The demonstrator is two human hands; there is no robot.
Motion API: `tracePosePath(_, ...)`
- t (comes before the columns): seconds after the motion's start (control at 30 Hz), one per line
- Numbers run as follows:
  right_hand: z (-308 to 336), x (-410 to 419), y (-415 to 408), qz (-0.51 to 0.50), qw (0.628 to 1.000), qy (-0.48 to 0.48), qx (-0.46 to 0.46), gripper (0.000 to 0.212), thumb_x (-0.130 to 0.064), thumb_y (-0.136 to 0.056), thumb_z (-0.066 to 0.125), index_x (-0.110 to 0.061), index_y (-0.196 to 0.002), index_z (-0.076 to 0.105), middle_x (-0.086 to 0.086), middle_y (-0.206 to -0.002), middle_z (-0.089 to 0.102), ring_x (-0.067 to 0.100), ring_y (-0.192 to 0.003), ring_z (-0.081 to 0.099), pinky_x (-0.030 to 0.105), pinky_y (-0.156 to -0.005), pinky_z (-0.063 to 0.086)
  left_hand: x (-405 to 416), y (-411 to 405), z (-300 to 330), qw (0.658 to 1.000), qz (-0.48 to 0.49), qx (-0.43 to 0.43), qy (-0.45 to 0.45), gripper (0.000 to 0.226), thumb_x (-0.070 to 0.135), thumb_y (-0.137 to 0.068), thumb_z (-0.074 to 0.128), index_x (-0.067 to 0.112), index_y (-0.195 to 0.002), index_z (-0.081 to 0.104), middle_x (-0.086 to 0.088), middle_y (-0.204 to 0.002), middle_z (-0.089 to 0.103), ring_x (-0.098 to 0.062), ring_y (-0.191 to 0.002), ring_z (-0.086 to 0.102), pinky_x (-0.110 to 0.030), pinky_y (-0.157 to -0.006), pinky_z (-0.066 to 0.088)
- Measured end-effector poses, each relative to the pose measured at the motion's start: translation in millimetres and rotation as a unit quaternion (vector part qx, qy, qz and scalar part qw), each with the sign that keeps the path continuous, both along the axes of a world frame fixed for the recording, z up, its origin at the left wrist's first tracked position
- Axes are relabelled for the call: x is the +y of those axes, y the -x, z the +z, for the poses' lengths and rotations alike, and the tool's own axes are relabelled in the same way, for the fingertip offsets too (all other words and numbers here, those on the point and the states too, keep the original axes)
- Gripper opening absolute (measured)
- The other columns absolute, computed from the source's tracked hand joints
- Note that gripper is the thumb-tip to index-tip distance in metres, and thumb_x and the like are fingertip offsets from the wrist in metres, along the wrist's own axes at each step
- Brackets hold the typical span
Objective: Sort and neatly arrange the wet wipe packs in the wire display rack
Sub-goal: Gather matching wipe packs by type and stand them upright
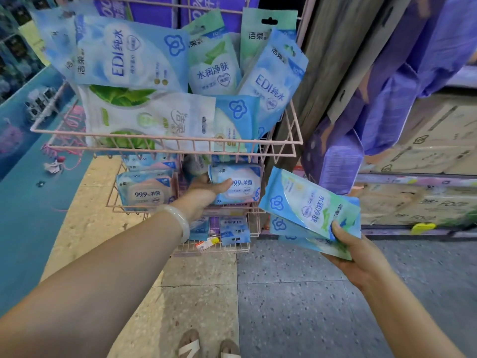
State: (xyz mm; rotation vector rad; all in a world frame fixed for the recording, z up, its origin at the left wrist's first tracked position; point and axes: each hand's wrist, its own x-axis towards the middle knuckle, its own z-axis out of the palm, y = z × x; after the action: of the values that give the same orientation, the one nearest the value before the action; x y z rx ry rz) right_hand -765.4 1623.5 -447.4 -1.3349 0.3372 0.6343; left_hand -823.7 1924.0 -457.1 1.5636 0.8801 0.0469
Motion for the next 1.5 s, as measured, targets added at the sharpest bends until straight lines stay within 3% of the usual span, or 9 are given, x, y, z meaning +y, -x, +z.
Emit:
tracePosePath(0.1, -3.8, 3.9, -0.6, -0.002, 1.0, 0.0, 0.01, 0.014, -0.016, -0.08, 0.065, -0.022, -0.093, 0.065, -0.005, -0.078, 0.076, 0.012, -0.067, 0.072, 0.033, -0.06, 0.06, -6.2, -4.3, 3.5, 0.975, -0.08, 0.115, -0.173, 0.062, 0.038, -0.089, 0.055, 0.012, -0.14, 0.033, -0.008, -0.147, 0.039, -0.027, -0.132, 0.04, -0.033, -0.102, 0.035)
tracePosePath(0.37, -4.8, 24.0, -2.4, 0.029, 1.0, -0.002, 0.011, 0.014, -0.014, -0.081, 0.064, -0.022, -0.093, 0.065, -0.005, -0.077, 0.076, 0.013, -0.066, 0.071, 0.035, -0.063, 0.059, -13.1, -11.8, 7.4, 0.916, -0.097, 0.246, -0.301, 0.039, 0.035, -0.093, 0.045, 0.007, -0.119, 0.05, -0.014, -0.124, 0.057, -0.031, -0.111, 0.056, -0.036, -0.087, 0.043)
tracePosePath(0.47, -1.4, 31.7, -4.5, 0.045, 0.999, 0.011, 0.006, 0.015, -0.012, -0.079, 0.066, -0.02, -0.092, 0.064, -0.005, -0.072, 0.075, 0.012, -0.063, 0.071, 0.034, -0.06, 0.059, -10.1, -10.1, 13.9, 0.918, 0.012, 0.165, -0.361, 0.033, 0.031, -0.094, 0.041, 0.008, -0.111, 0.057, -0.016, -0.123, 0.058, -0.032, -0.114, 0.052, -0.029, -0.087, 0.034)
tracePosePath(0.63, 8.8, 57.1, -4.4, 0.141, 0.989, 0.027, -0.028, 0.018, -0.01, -0.077, 0.068, -0.018, -0.093, 0.065, -0.005, -0.07, 0.075, 0.011, -0.06, 0.07, 0.032, -0.059, 0.058, -6.2, 22.8, 39.2, 0.988, -0.019, -0.133, -0.079, 0.013, 0.037, -0.089, 0.054, 0.029, -0.084, 0.062, 0.012, -0.093, 0.065, -0.011, -0.095, 0.057, -0.013, -0.076, 0.041)
tracePosePath(0.77, 21.5, 88.4, -5.7, 0.238, 0.97, 0.037, -0.041, 0.028, -0.007, -0.076, 0.07, -0.013, -0.103, 0.063, 0.001, -0.079, 0.075, 0.017, -0.065, 0.071, 0.034, -0.058, 0.059, 12.6, 40.6, 56.5, 0.974, -0.195, -0.073, -0.086, 0.011, 0.037, -0.082, 0.064, 0.029, -0.09, 0.065, 0.014, -0.097, 0.066, 0.004, -0.09, 0.06, -0.013, -0.083, 0.045)
tracePosePath(1.0, 33.6, 133.0, -5.9, 0.364, 0.928, 0.047, -0.054, 0.026, -0.005, -0.071, 0.073, -0.017, -0.093, 0.066, 0.001, -0.079, 0.075, 0.018, -0.067, 0.071, 0.028, -0.054, 0.056, 34.2, 71.5, 61.2, 0.905, -0.369, 0.112, 0.179, 0.032, 0.024, -0.074, 0.068, 0.024, -0.105, 0.061, 0.007, -0.098, 0.074, -0.009, -0.089, 0.069, -0.021, -0.073, 0.055)
tracePosePath(1.23, 31.4, 177.5, 12.5, 0.417, 0.906, 0.071, -0.024, 0.022, -0.013, -0.076, 0.072, -0.011, -0.096, 0.063, 0.009, -0.095, 0.071, 0.028, -0.088, 0.067, 0.045, -0.083, 0.054, 23.8, 97.5, 29.1, 0.914, -0.218, 0.045, 0.339, 0.026, 0.008, -0.069, 0.06, 0.012, -0.089, 0.076, -0.01, -0.088, 0.075, -0.023, -0.075, 0.072, -0.033, -0.069, 0.059)
tracePosePath(1.33, 30.8, 196.9, 15.8, 0.422, 0.899, 0.107, -0.037, 0.052, -0.024, -0.075, 0.073, -0.007, -0.12, 0.053, 0.008, -0.108, 0.068, 0.026, -0.095, 0.066, 0.046, -0.087, 0.053, 27.4, 111.1, 21.6, 0.919, -0.172, -0.012, 0.355, 0.029, 0.008, -0.059, 0.072, 0.011, -0.087, 0.076, -0.01, -0.086, 0.075, -0.023, -0.073, 0.072, -0.031, -0.067, 0.058)
tracePosePath(1.5, 43.6, 238.1, -10.1, 0.241, 0.953, 0.1, -0.156, 0.047, -0.035, -0.094, 0.043, -0.002, -0.127, 0.046, 0.012, -0.147, 0.037, 0.027, -0.135, 0.036, 0.035, -0.111, 0.027, 39.7, 131.9, 12.7, 0.943, -0.052, -0.037, 0.326, 0.027, 0.005, -0.062, 0.064, 0.006, -0.088, 0.072, -0.011, -0.074, 0.074, -0.024, -0.061, 0.07, -0.029, -0.056, 0.057)
